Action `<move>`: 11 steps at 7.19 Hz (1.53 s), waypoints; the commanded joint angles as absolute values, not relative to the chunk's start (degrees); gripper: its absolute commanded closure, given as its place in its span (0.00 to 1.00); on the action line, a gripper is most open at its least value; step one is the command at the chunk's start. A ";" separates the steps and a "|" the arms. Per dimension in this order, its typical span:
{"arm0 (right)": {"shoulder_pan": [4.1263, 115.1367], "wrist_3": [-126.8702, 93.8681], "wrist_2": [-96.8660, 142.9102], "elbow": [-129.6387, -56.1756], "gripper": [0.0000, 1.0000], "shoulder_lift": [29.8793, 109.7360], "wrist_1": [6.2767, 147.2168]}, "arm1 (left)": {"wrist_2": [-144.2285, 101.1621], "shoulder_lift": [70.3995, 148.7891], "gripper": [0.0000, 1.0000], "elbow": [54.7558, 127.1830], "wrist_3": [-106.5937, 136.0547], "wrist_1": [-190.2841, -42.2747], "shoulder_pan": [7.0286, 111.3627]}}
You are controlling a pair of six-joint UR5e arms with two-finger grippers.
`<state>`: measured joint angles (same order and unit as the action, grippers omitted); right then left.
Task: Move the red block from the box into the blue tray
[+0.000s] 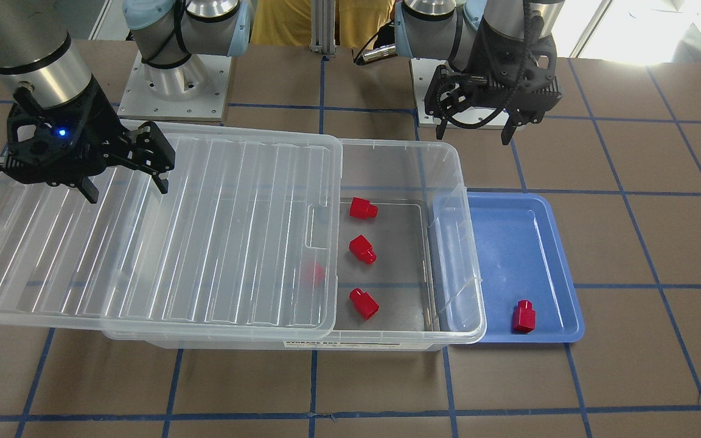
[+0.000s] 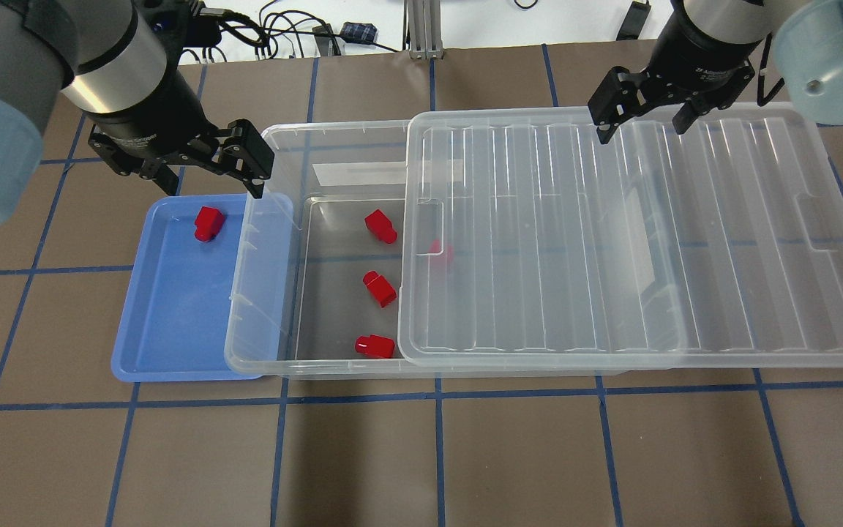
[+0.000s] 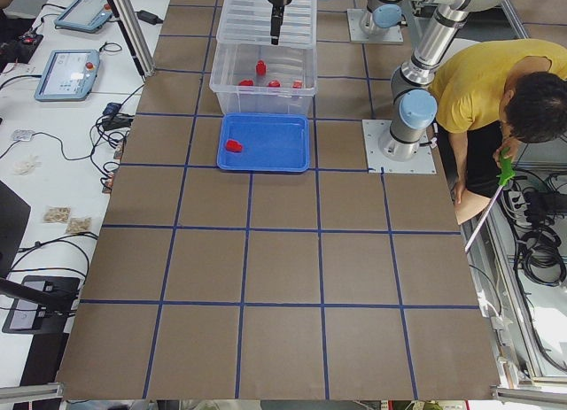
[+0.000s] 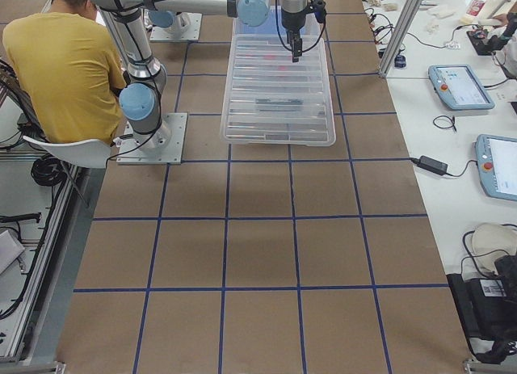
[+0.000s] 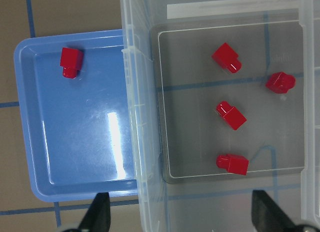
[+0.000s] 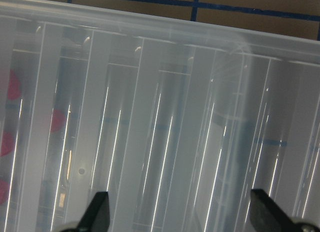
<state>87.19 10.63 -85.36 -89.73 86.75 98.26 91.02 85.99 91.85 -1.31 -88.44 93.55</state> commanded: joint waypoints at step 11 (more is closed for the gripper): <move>68.42 20.85 -90.68 -91.83 0.00 86.58 94.83 | 90.35 86.14 0.00 90.89 -1.67 -87.89 93.17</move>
